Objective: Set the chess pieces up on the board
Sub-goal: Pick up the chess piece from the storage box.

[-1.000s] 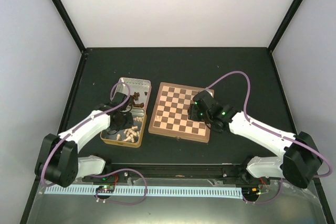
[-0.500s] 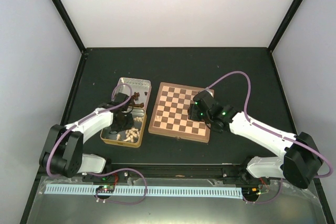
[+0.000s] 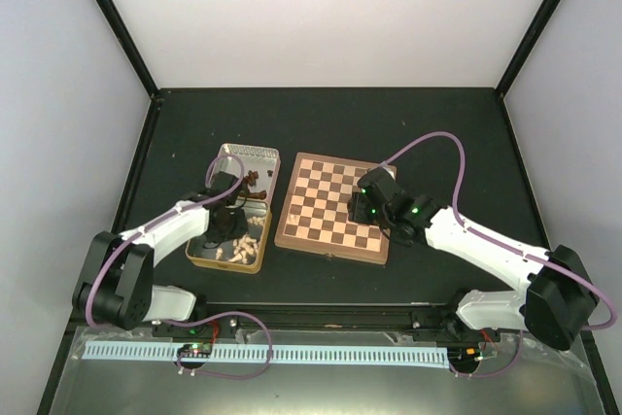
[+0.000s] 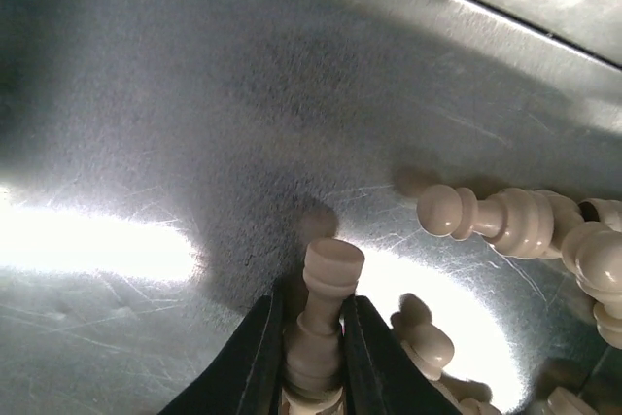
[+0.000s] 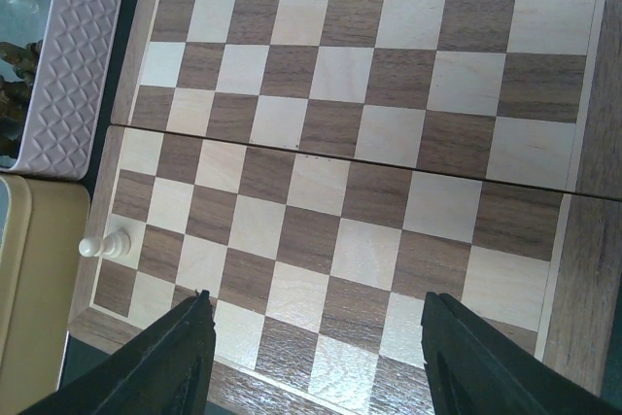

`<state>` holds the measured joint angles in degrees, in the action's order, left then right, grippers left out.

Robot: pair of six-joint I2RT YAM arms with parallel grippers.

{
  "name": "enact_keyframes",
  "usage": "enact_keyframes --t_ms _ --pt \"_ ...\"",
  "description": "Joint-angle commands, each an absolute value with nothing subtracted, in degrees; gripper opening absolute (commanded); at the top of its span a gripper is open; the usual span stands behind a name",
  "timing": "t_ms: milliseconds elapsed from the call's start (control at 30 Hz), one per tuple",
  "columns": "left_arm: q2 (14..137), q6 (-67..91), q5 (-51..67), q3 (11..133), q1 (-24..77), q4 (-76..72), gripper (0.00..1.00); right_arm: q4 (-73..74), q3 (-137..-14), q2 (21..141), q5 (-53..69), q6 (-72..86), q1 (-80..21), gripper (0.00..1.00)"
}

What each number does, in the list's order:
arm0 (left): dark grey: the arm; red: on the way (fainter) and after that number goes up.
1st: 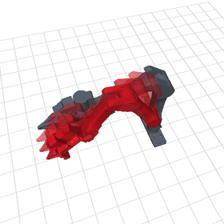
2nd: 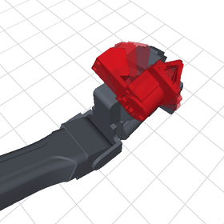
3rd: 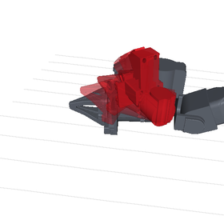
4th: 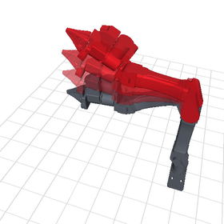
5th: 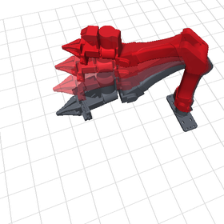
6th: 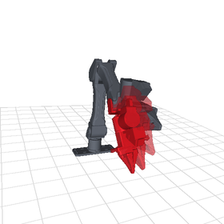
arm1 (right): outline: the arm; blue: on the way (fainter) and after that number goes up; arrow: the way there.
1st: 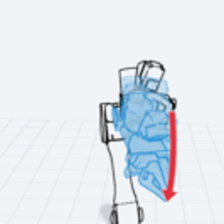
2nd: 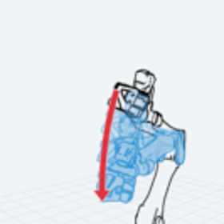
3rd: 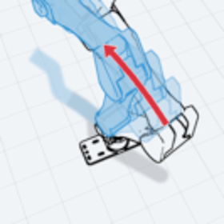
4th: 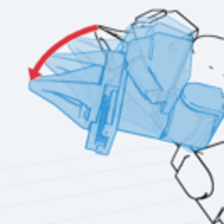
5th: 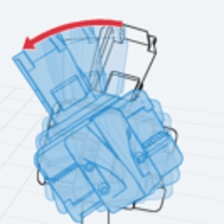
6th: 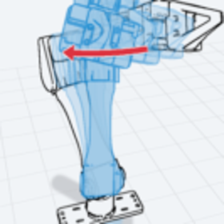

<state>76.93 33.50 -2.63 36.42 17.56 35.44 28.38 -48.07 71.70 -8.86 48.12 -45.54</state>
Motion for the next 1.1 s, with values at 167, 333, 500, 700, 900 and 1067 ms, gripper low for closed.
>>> enact_keyframes --t_ms 167,333,500,700,900,1067 --pt "65.15 31.31 -4.44 39.86 17.14 36.57 0.02 23.36 -47.96 69.50 -7.27 48.06 -44.89 0.60" --pt "59.62 26.64 3.64 41.47 17.14 33.28 0.02 16.81 -47.50 69.18 -2.80 46.29 -44.58 0.60" --pt "54.37 24.83 21.45 40.95 17.86 22.33 0.02 6.56 -46.28 68.28 4.36 44.87 -44.54 0.62" --pt "53.20 22.73 30.28 39.94 20.77 4.35 0.02 -0.08 -48.84 67.74 14.23 42.00 -44.53 0.64" --pt "57.20 18.02 31.74 40.36 25.12 -7.95 0.02 9.04 -57.19 68.47 13.00 45.40 -43.62 0.65" --pt "61.52 7.05 30.50 41.84 30.29 -11.85 0.02 19.08 -64.74 70.95 13.79 42.11 -43.13 0.65"
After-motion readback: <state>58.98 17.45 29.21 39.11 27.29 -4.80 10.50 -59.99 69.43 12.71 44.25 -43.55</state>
